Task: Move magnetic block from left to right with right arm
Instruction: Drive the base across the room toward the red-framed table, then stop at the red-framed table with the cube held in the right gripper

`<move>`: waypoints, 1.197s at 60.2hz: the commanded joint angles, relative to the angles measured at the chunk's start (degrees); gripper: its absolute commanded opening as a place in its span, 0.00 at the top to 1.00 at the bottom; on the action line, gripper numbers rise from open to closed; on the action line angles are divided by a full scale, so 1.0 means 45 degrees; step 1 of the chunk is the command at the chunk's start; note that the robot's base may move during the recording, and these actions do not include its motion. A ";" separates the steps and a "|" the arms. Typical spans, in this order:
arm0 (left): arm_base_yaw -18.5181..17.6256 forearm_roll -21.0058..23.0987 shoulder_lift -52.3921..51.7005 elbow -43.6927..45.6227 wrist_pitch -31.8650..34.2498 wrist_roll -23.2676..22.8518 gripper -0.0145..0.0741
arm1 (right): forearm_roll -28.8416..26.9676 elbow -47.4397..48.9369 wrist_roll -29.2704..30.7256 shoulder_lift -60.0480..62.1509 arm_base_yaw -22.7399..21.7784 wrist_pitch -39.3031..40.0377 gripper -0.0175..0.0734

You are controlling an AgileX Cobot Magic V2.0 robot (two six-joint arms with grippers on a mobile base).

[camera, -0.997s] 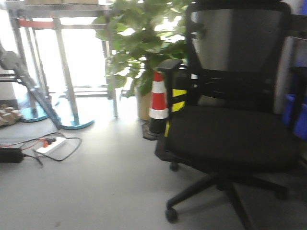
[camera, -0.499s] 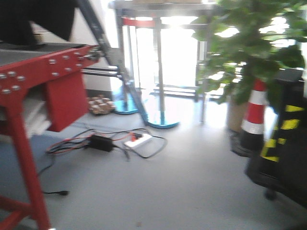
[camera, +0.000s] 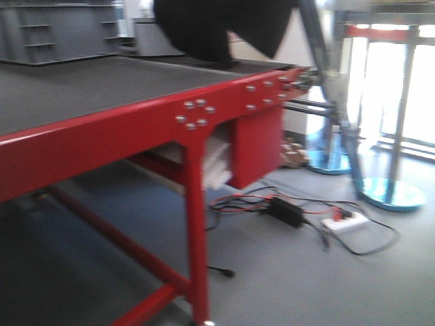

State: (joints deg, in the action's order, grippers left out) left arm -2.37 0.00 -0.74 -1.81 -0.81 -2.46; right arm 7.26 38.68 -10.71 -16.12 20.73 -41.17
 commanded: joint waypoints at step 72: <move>-0.0055 0.0000 -0.0189 -0.0130 0.1145 -0.0056 0.97 | 0.0136 0.0316 0.0046 -0.0197 -0.0065 0.1125 0.49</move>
State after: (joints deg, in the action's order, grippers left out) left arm -2.37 0.00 -0.74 -1.81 -0.81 -2.46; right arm 7.26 38.68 -10.71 -16.12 20.73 -41.17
